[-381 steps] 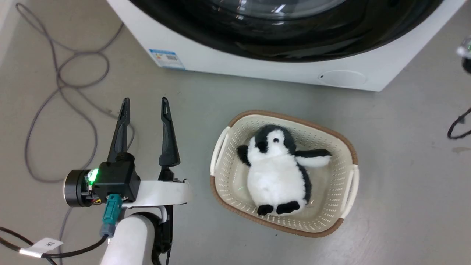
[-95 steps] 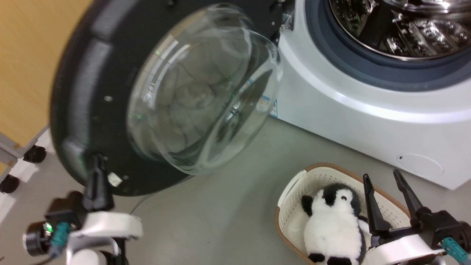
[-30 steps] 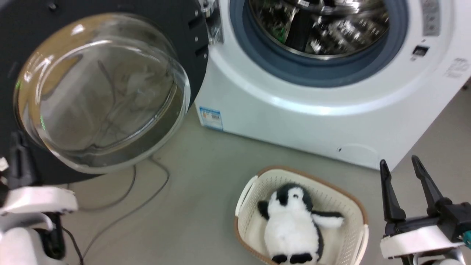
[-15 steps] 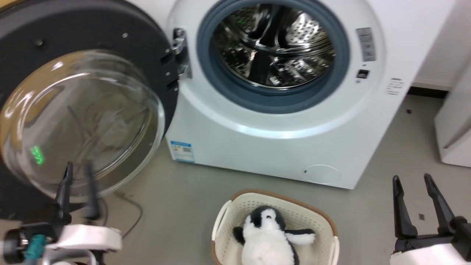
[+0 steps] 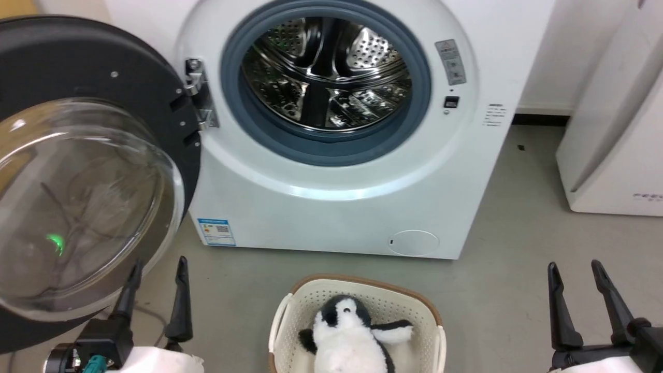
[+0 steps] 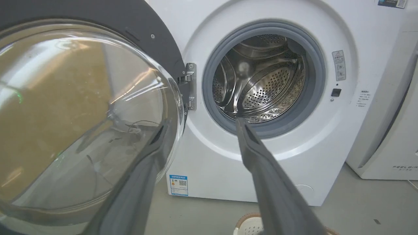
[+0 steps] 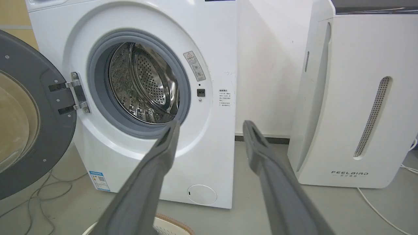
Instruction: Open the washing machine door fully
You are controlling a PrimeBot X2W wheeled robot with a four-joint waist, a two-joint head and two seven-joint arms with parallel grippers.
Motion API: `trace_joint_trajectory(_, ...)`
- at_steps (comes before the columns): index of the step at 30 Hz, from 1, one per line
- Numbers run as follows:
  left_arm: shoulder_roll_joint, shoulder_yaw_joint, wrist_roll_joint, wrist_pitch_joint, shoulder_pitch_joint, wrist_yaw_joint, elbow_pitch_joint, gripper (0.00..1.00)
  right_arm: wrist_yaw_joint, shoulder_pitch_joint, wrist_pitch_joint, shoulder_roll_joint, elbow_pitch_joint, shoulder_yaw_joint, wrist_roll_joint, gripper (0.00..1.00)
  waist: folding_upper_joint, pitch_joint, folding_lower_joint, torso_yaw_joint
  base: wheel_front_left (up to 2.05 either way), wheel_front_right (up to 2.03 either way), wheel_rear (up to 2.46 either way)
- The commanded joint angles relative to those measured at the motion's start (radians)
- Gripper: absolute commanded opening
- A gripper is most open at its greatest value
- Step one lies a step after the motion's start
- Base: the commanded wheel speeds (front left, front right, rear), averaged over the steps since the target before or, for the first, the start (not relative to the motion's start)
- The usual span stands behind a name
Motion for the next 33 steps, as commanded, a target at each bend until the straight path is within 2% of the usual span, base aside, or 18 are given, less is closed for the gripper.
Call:
trace_joint_trajectory(1,0.000,-0.006,0.003,-0.004,0.015,0.005,0.005,1.00,0.001,0.018,-0.004,0.003,0.001,0.004,0.007,1.00,0.0000,0.002,0.0001,-0.017,0.00,0.00,0.00)
trace_joint_trajectory(15,-0.001,-0.068,-0.011,-0.004,0.044,0.054,0.062,1.00,0.001,0.021,-0.004,0.003,0.036,0.022,0.014,1.00,0.0000,0.019,0.0001,-0.055,0.00,0.00,0.00)
trace_joint_trajectory(16,-0.001,-0.069,-0.003,0.002,0.030,0.052,0.064,0.00,0.000,0.010,0.001,0.000,0.036,0.021,0.007,0.00,0.0000,0.018,0.0001,-0.054,0.00,0.00,0.00)
trace_joint_trajectory(33,-0.002,-0.076,0.005,0.031,0.023,0.061,0.052,0.00,0.000,-0.001,0.030,0.000,0.033,0.032,-0.004,0.00,0.0000,0.018,0.0003,-0.058,0.00,0.00,0.00)
